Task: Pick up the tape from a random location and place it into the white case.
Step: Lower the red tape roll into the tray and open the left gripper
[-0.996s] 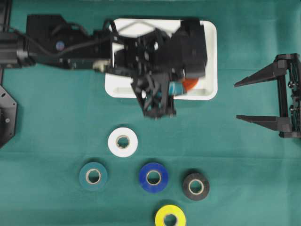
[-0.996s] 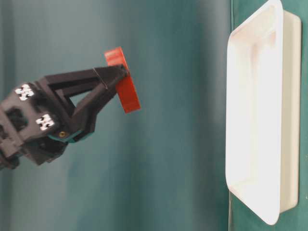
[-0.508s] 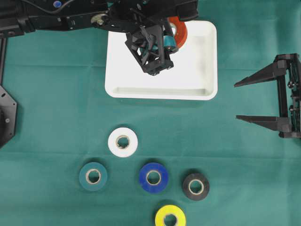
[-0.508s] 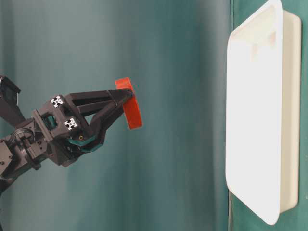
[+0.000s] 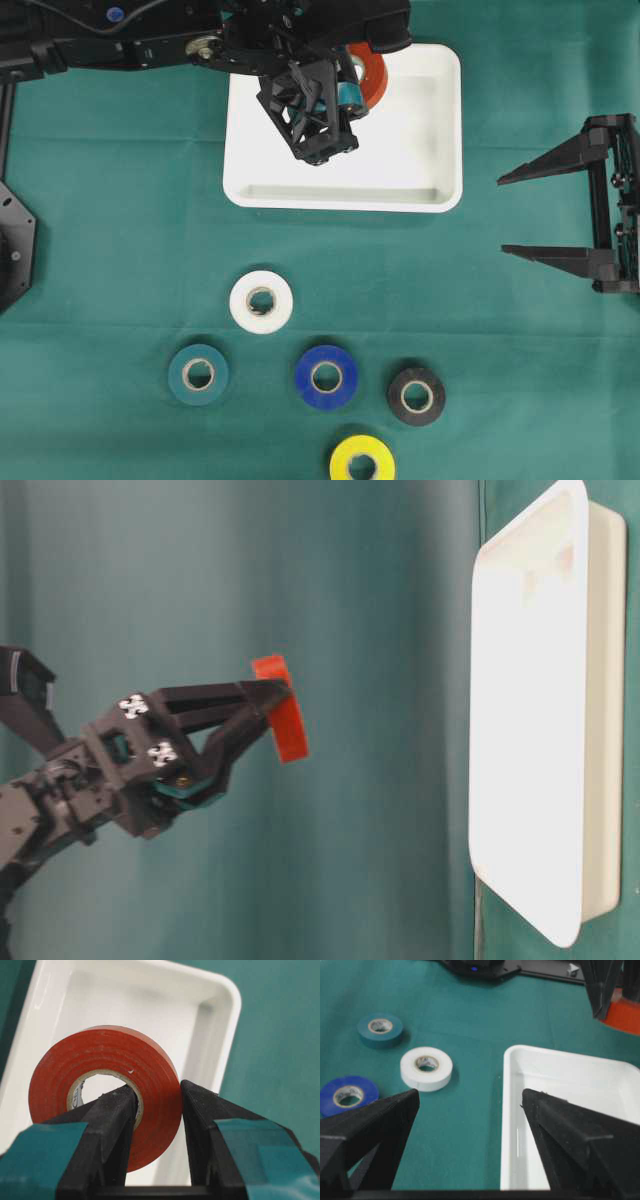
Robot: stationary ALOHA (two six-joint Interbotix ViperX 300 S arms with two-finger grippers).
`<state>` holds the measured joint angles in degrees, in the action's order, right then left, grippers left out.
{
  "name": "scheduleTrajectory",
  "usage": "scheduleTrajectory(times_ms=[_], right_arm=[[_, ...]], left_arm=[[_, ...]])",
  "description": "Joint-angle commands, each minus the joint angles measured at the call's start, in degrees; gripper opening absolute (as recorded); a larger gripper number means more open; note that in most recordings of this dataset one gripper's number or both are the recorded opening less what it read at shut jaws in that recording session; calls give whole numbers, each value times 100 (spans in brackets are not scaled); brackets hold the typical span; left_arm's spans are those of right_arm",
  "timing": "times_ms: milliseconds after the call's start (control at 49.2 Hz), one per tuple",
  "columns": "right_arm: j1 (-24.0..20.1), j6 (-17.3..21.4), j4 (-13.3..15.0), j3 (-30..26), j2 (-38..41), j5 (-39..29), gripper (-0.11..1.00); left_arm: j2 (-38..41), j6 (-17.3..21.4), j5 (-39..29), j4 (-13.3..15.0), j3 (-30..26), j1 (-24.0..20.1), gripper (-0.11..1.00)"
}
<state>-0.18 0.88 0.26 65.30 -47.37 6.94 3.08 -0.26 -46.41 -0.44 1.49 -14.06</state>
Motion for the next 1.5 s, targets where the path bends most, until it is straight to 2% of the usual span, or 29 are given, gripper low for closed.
scheduleTrajectory(times_ms=[0, 264, 1199, 1483], right_arm=[[18, 0, -9, -149, 44, 26, 92], [9, 0, -9, -158, 62, 26, 92], [9, 0, -9, -167, 97, 44, 92], [18, 0, -9, -158, 176, 44, 92]], left_arm=[[-88, -9, 229, -18, 70, -88, 24], [185, -26, 642, -9, 439, -237, 24], [299, -26, 633, -9, 448, -237, 24], [492, -26, 958, -9, 571, -255, 24]])
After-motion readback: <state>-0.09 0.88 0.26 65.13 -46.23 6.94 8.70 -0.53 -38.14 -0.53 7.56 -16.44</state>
